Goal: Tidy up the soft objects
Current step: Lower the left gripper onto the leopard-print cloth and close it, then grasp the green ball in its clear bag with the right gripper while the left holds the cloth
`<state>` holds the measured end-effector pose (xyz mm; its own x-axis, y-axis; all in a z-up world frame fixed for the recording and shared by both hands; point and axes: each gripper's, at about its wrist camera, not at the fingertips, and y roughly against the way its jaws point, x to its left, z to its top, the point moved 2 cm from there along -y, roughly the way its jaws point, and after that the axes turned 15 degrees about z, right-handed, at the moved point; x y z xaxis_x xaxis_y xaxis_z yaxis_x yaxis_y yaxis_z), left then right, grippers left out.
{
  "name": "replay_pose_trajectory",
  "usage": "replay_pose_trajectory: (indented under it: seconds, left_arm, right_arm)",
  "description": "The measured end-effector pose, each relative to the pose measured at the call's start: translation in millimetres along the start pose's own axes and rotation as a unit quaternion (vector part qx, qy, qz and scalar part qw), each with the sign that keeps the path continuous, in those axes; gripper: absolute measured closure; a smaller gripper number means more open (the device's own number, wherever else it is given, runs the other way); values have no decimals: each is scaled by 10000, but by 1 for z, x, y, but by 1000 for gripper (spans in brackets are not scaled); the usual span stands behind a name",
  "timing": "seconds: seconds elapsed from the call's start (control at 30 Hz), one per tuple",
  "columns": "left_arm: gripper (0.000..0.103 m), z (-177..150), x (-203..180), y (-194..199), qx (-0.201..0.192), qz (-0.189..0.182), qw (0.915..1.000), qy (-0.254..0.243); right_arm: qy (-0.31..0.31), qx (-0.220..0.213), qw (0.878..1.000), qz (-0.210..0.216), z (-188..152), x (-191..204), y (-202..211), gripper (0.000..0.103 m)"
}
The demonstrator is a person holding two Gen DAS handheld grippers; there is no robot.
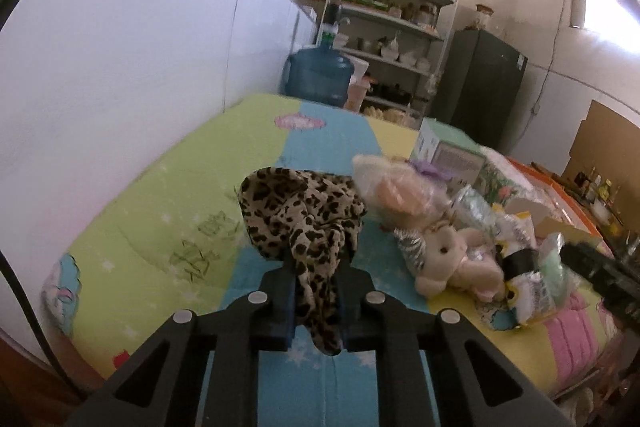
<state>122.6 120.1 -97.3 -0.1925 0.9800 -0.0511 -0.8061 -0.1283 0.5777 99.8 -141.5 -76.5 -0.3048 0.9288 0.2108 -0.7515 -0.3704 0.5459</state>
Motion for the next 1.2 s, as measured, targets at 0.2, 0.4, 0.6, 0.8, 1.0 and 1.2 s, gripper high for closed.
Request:
replay_pose_trajectory:
  seconds: [0.2, 0.4, 0.6, 0.8, 1.0, 1.2]
  left_arm:
    - [87, 15, -9, 21, -364, -172, 9992, -65]
    - [87, 23, -18, 33, -502, -348, 9981, -84]
    - [87, 27, -30, 36, -542, -473, 9972, -190]
    - [87, 30, -37, 42, -606, -570, 9962, -245]
    - [87, 34, -49, 47, -683, -570, 9955, -326]
    - [87, 42, -60, 50, -729, -579, 9949, -377]
  right_arm:
    - [-182, 347, 9991, -165, -12, -18, -10, 38]
    - [-135, 355, 9992, -110, -15, -18, -12, 38]
    - [-1, 448, 9990, -46, -15, -11, -17, 63]
    - [30, 187, 9998, 33, -6, -7, -7, 63]
    - [81, -88, 9999, 109, 10, -5, 4, 63]
    - [113, -270, 9995, 149, 22, -7, 11, 63]
